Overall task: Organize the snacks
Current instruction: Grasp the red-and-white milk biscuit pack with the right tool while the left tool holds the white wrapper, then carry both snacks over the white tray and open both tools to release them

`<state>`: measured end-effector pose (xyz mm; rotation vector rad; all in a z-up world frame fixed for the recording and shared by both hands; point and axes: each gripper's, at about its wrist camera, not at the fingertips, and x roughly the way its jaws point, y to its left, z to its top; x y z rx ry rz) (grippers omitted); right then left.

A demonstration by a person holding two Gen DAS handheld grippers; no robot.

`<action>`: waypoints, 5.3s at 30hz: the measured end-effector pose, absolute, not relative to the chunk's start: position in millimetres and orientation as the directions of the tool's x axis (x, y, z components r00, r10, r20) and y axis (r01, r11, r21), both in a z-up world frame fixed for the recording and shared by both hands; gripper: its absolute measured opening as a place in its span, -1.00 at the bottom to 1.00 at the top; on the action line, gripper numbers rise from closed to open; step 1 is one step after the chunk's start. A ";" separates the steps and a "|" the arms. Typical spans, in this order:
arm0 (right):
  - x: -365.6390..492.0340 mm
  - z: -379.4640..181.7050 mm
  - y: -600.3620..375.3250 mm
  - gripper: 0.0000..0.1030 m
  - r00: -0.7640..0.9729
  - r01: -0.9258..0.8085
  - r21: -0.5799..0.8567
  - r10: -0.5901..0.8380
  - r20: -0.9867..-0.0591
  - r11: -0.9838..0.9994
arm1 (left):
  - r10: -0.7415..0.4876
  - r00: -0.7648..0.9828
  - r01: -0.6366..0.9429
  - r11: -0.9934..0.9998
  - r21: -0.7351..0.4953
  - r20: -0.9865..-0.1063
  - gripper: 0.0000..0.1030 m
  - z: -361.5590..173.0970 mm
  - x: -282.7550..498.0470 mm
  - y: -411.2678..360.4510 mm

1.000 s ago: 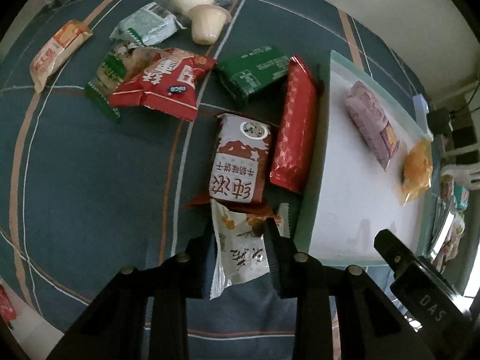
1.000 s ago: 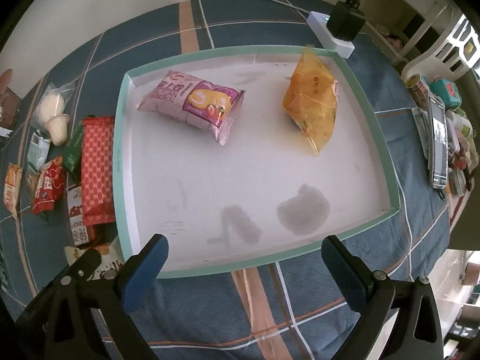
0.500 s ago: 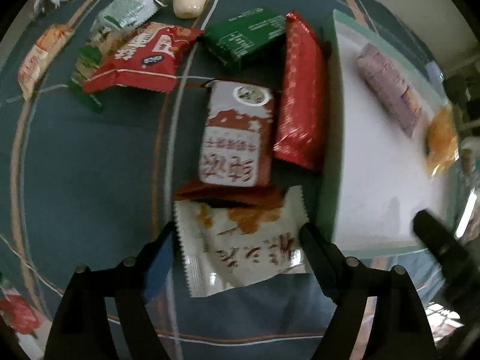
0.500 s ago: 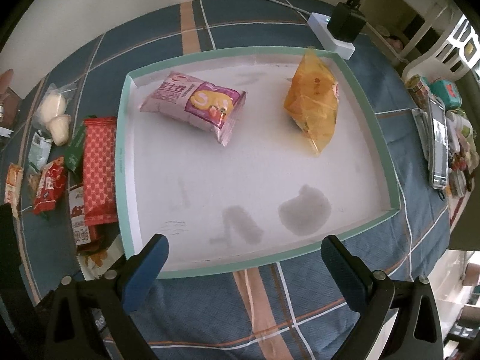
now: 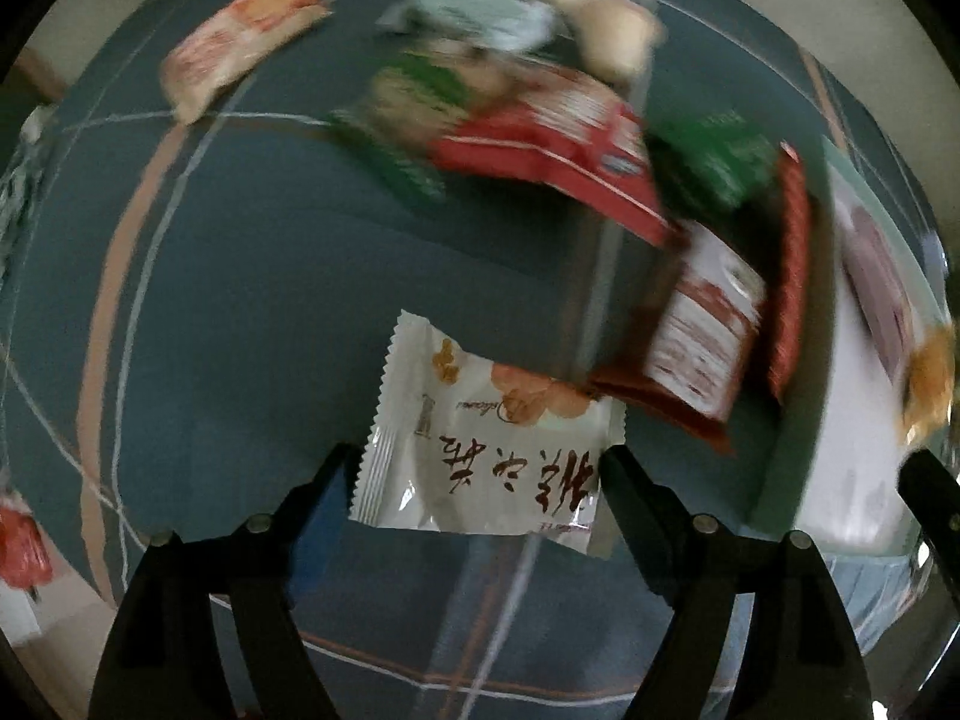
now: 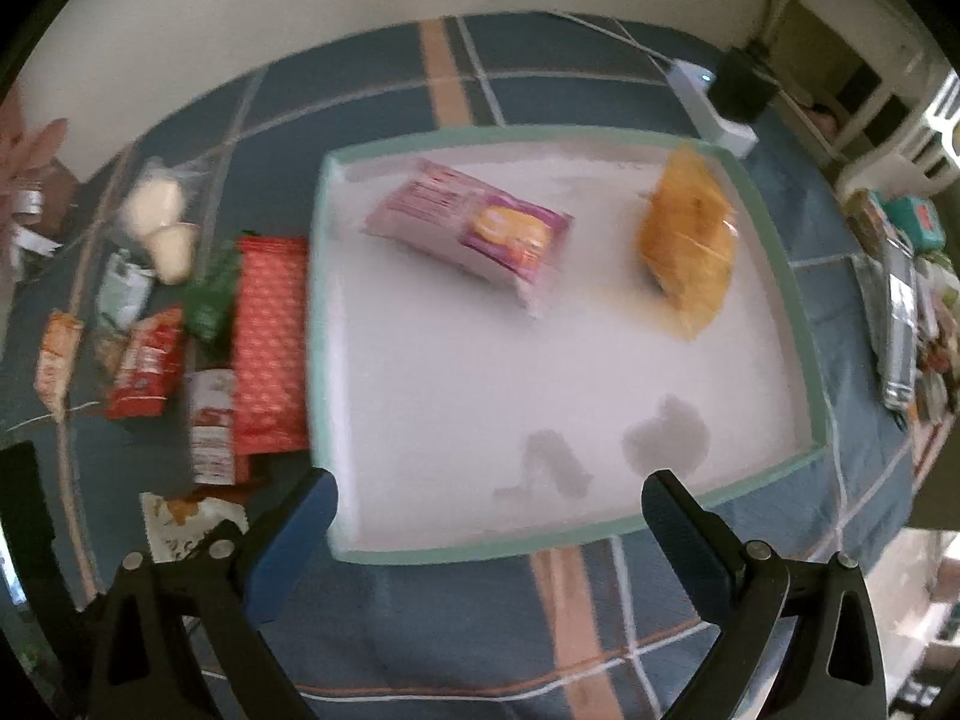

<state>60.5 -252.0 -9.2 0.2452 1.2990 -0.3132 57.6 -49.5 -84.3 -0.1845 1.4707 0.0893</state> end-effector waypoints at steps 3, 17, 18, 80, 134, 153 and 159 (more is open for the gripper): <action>69.8 -7.9 -235.1 1.00 0.285 0.321 0.071 -0.025 -0.958 0.944 | -0.043 0.114 -0.250 0.966 -0.071 -0.993 0.60 -83.3 59.1 -26.1; 98.9 -27.3 -166.0 0.28 0.290 0.149 0.218 0.168 -0.942 0.965 | -0.076 0.142 -0.482 0.866 -0.136 -0.987 0.60 -82.3 54.1 76.8; 100.7 -28.4 -163.0 0.24 0.290 0.142 0.216 0.168 -0.942 0.966 | -0.079 0.142 -0.487 0.862 -0.139 -0.987 0.60 -82.4 54.1 82.0; 92.4 -28.3 -134.7 -0.19 0.247 0.071 0.207 0.184 -0.951 0.976 | -0.175 0.339 -0.419 0.851 -0.316 -0.924 -0.05 -26.1 84.0 22.4; 24.6 -40.2 -426.6 -0.18 0.174 0.700 0.098 -0.035 -0.984 0.708 | -0.328 0.299 0.222 0.937 -0.268 -0.896 -0.05 -34.4 72.5 -221.9; 45.5 -46.1 -417.9 0.55 0.117 0.665 0.013 -0.087 -0.989 0.747 | -0.352 0.284 0.197 0.932 -0.305 -0.892 0.69 -25.0 79.9 -214.3; 55.6 -38.6 -404.8 0.77 0.120 0.638 -0.014 -0.118 -0.986 0.770 | -0.329 0.317 0.171 0.942 -0.287 -0.890 0.84 -14.7 81.1 -204.3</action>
